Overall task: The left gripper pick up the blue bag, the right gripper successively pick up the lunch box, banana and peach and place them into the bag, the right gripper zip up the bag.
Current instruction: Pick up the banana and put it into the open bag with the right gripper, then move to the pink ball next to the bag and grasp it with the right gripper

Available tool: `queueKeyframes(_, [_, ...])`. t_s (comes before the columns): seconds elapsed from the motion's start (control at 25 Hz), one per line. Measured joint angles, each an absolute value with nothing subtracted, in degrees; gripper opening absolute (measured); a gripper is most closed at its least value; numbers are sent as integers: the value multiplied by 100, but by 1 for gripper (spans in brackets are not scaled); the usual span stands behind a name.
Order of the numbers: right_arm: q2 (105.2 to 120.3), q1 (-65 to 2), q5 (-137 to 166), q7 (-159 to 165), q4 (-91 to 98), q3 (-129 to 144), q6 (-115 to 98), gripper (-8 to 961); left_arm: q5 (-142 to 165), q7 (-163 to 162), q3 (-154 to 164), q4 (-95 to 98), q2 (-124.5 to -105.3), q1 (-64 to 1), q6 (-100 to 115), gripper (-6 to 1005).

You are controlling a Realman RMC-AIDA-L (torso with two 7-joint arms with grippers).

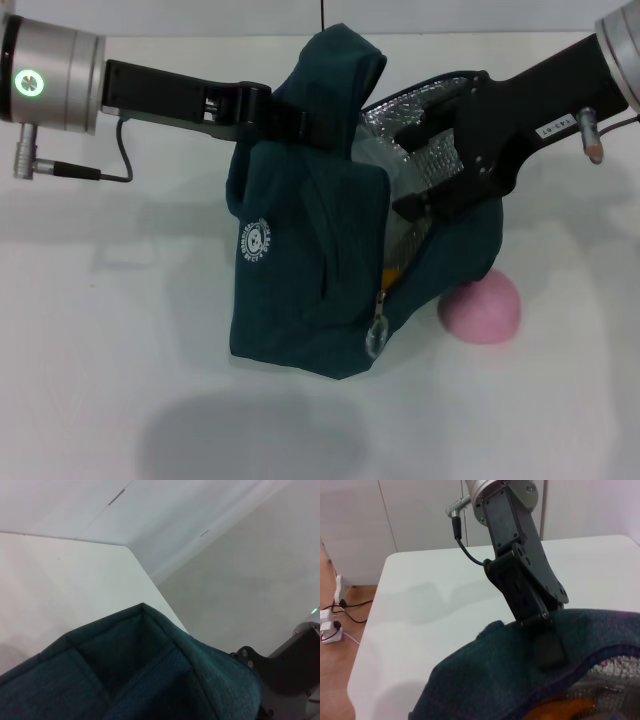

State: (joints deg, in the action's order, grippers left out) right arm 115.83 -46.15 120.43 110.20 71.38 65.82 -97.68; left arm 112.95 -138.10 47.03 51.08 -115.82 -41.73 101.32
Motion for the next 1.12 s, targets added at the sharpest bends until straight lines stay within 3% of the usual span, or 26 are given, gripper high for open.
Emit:
queueKeyframes(0.24, [11552, -4234, 12024, 11090, 7415, 6357, -9809, 887, 11330, -13738, 4693, 5098, -11584, -4046, 9950, 36])
queueKeyframes(0.64, [11535, -3068, 11414, 10834, 7889, 5409, -10395, 888, 11312, -13512, 4688, 5085, -11593, -3612, 9614, 36])
queueKeyframes(0.92, [11558, -2430, 11142, 9308, 6867, 5236, -10461, 887, 11267, -13459, 4668, 5080, -11670, -3433, 9538, 36])
queueKeyframes(1.12, [11486, -2239, 9872, 8475, 6039, 4692, -10761, 887, 11258, -13421, 4667, 5079, -11683, -3389, 9459, 36])
